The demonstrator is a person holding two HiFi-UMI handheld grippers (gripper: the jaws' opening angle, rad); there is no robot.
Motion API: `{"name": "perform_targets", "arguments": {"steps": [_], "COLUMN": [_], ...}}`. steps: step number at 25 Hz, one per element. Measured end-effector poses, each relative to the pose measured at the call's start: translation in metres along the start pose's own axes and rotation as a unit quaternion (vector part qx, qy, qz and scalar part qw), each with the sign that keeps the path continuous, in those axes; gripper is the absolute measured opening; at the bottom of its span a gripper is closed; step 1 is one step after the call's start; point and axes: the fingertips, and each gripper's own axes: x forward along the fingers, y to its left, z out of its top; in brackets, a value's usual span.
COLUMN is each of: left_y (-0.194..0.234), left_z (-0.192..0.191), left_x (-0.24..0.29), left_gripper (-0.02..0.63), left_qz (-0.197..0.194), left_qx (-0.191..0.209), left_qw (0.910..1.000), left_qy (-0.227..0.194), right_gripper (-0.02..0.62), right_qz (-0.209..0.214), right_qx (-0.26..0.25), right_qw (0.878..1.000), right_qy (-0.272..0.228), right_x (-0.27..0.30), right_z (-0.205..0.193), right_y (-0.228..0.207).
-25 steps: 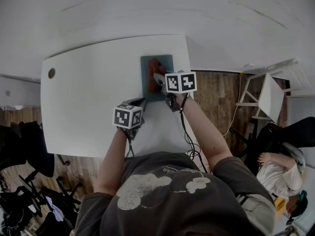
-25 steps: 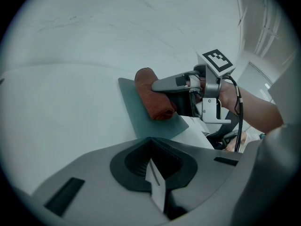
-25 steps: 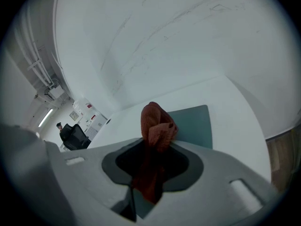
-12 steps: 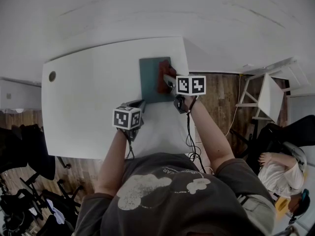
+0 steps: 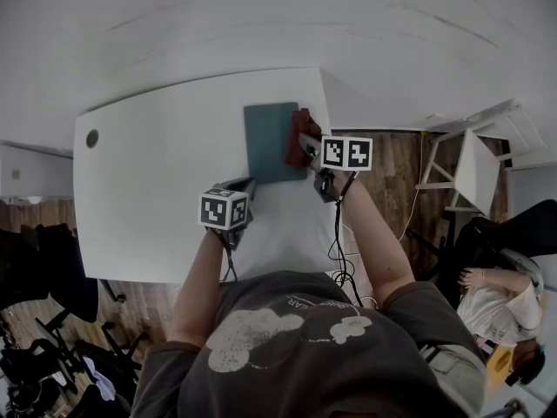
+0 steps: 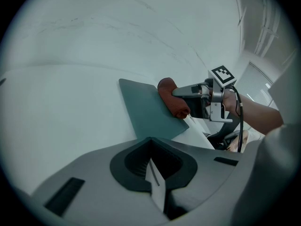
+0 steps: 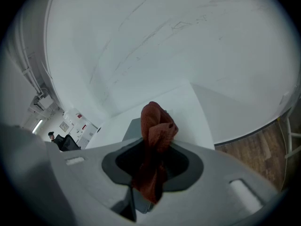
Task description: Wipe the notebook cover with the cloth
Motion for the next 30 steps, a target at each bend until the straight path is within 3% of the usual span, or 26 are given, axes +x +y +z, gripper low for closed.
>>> {"name": "perform_targets", "arguments": {"steps": [11, 15, 19, 30], "left_y": [0.000, 0.000, -0.005, 0.001], "left_z": [-0.001, 0.000, 0.000, -0.002], "left_x": [-0.004, -0.004, -0.007, -0.041], "left_gripper": [-0.002, 0.000, 0.000, 0.000], "left_qz": [-0.007, -0.012, -0.011, 0.000], "left_qx": [-0.002, -0.016, -0.003, -0.019], "left_qw": [0.9998, 0.9992, 0.9992, 0.9971], "left_qy": [-0.018, -0.034, -0.038, -0.074], "right_gripper": [0.107, 0.107, 0.107, 0.107], "right_qz": [-0.025, -0.006, 0.020, 0.093], "right_qx": [0.014, 0.005, -0.015, -0.032], "right_qw": [1.000, 1.000, 1.000, 0.995], "right_qy": [-0.008, -0.014, -0.007, 0.027], "right_x": [-0.016, -0.020, -0.021, -0.001], "right_z": [-0.001, 0.004, 0.001, -0.040], "right_y": [-0.012, 0.005, 0.030, 0.116]}}
